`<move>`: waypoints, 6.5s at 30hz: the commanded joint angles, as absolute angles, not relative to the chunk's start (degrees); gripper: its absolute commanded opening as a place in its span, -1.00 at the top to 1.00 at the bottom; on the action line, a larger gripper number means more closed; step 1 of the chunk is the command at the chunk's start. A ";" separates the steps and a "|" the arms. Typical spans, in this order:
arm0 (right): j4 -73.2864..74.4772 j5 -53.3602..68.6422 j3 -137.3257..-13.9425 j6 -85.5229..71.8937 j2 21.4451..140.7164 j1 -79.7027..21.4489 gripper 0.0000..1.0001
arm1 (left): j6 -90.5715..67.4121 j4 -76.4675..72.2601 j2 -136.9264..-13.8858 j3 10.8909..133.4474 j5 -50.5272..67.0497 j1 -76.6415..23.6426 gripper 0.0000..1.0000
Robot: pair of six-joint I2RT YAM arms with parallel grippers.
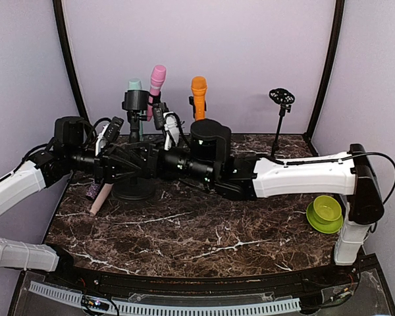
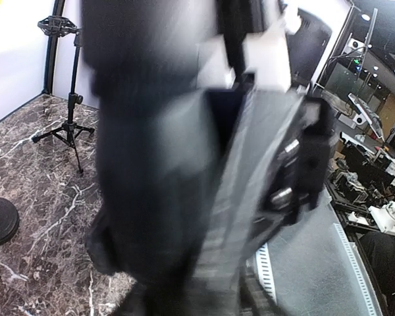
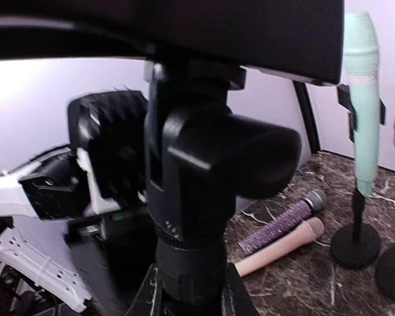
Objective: Remove the microphone from the stand
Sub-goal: Unscrew the knob on the stand of the microphone stand, then place the microphone stand at the corner of the board, then move the microphone stand with the microphone to the center of the board.
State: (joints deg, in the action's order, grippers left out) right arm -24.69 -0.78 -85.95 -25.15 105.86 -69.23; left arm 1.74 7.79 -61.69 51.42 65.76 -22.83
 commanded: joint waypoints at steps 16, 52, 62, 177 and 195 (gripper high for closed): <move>-38.19 -36.33 -39.55 -9.26 80.27 -50.03 1.00 | 14.49 20.62 -62.46 57.48 52.46 -23.12 -0.98; -32.77 -44.80 -25.40 -22.04 76.32 -34.59 -1.00 | 17.28 36.81 -69.27 70.17 44.75 -20.86 -0.98; -3.01 -32.04 -28.29 -35.15 51.01 -38.53 -1.00 | 18.10 48.70 -74.56 79.57 42.89 -17.50 -0.98; -9.05 -6.23 -88.67 -9.62 98.76 -71.89 -0.65 | 40.45 47.24 -61.77 67.68 61.58 -11.07 -0.98; -3.94 -1.07 -94.33 -8.79 100.28 -71.12 0.06 | 61.30 56.61 -76.19 80.06 68.44 -13.06 -0.77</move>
State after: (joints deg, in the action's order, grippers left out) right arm -3.51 -3.20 -91.59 -8.60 99.22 -71.35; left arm 55.68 52.23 -75.77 78.28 64.16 -12.03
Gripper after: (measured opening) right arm 0.508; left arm 0.898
